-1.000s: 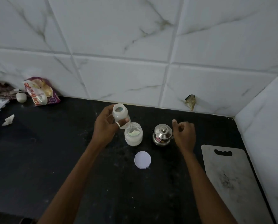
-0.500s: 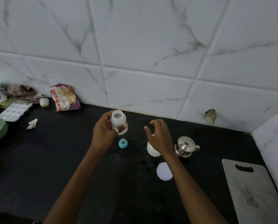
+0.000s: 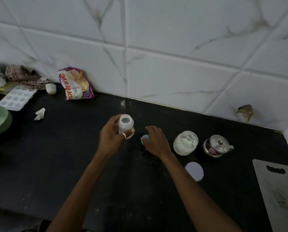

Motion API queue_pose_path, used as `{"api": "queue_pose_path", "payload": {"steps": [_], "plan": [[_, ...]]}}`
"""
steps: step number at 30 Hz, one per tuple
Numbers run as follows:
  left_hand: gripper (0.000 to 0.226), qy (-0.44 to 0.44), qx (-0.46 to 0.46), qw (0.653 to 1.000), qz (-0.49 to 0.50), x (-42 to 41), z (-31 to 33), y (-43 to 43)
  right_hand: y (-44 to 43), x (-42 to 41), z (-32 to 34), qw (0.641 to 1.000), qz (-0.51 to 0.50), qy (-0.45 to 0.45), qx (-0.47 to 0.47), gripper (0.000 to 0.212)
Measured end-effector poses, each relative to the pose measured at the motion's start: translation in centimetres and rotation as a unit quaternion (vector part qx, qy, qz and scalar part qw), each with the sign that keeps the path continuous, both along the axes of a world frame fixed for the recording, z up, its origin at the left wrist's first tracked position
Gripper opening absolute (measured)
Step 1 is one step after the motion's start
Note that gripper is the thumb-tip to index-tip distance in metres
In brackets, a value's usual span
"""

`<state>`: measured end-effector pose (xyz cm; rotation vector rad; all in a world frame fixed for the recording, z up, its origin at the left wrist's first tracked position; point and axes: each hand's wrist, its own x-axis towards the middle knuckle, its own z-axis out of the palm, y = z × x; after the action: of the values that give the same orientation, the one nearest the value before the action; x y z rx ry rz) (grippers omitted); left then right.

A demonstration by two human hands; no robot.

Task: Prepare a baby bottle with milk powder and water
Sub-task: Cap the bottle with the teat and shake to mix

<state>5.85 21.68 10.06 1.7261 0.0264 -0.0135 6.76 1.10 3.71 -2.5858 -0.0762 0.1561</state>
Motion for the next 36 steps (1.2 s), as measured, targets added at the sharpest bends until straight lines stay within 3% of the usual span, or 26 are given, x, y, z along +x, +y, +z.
{"api": "queue_pose_path", "payload": {"steps": [9, 19, 29, 36], "plan": [[0.059, 0.019, -0.013, 1.000, -0.014, -0.1, -1.6, 1.0, 1.2, 0.2, -1.7, 0.994, 0.011, 0.087, -0.061, 0.058], [0.060, 0.012, 0.006, 1.000, -0.009, -1.0, -0.4, 0.6, 0.4, 0.2, 1.6, 0.997, 0.000, 0.053, -0.051, 0.052], [0.062, -0.020, 0.012, 1.000, -0.011, -0.9, 5.0, -4.9, -6.3, -0.5, 18.4, 0.999, 0.001, -0.047, -0.010, 0.051], [0.070, -0.090, 0.026, 0.995, -0.044, -0.5, 10.8, -9.8, -8.8, -1.6, 31.3, 0.994, 0.072, -0.086, 0.002, 0.045]]}}
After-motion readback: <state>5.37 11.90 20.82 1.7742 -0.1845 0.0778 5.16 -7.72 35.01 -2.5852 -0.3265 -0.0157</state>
